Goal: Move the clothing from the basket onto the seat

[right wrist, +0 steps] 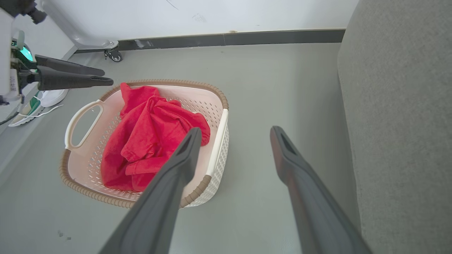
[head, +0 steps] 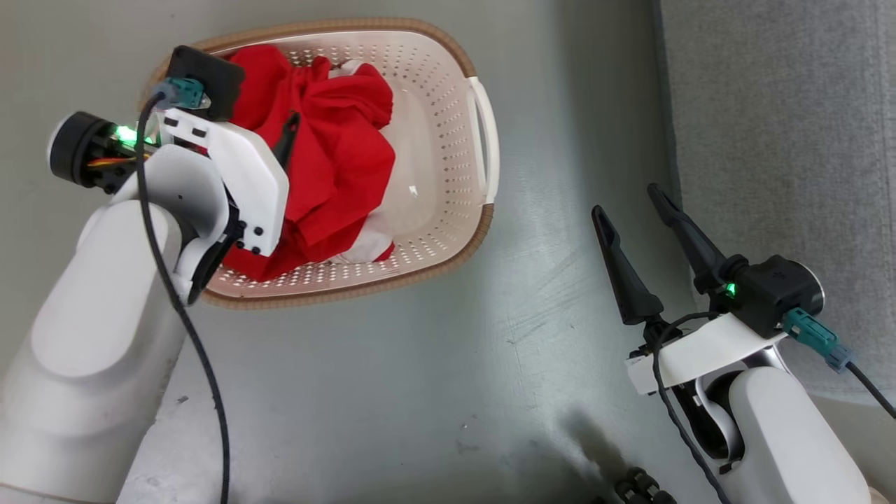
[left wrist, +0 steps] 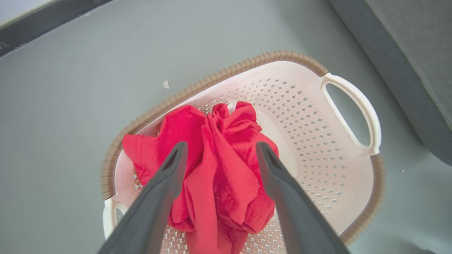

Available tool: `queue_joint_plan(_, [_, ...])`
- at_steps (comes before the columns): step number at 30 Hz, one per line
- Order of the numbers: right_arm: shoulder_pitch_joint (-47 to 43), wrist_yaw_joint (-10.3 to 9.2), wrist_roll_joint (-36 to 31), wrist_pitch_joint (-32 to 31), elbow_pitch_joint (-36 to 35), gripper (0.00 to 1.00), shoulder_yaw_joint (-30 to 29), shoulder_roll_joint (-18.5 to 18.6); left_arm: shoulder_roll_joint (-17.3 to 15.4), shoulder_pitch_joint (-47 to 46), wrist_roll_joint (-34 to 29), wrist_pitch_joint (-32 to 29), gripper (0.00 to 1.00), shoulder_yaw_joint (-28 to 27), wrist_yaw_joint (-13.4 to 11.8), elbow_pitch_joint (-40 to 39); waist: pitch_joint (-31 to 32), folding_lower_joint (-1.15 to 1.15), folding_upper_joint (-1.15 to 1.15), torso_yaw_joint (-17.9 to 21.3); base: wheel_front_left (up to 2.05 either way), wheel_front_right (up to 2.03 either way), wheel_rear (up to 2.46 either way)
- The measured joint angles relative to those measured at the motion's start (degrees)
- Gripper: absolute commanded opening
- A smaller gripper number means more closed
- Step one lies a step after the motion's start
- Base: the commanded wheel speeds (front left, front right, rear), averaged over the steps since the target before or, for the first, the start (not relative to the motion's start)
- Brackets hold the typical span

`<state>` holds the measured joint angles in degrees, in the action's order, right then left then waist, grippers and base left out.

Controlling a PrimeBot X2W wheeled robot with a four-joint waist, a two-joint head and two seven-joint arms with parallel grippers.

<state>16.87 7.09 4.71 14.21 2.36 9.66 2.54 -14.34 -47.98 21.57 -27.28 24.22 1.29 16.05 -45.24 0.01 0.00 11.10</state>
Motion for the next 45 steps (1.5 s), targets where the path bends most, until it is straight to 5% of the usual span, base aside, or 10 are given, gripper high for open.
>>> queue_joint_plan(22, [-0.20,0.00,2.44,0.00,-1.23,1.00,0.73,-0.07,-0.47,0.00,0.11,-1.76,1.00,-2.52,-3.67,2.89,-2.89,0.00,0.00,4.37,0.00,0.00,0.00])
queue_joint_plan(45, [-0.17,0.00,2.89,0.00,-1.59,1.00,2.04,-0.10,-0.13,-1.06,0.69,-1.36,1.00,-3.24,-4.26,3.92,-5.15,0.00,0.00,5.77,0.00,0.00,0.00])
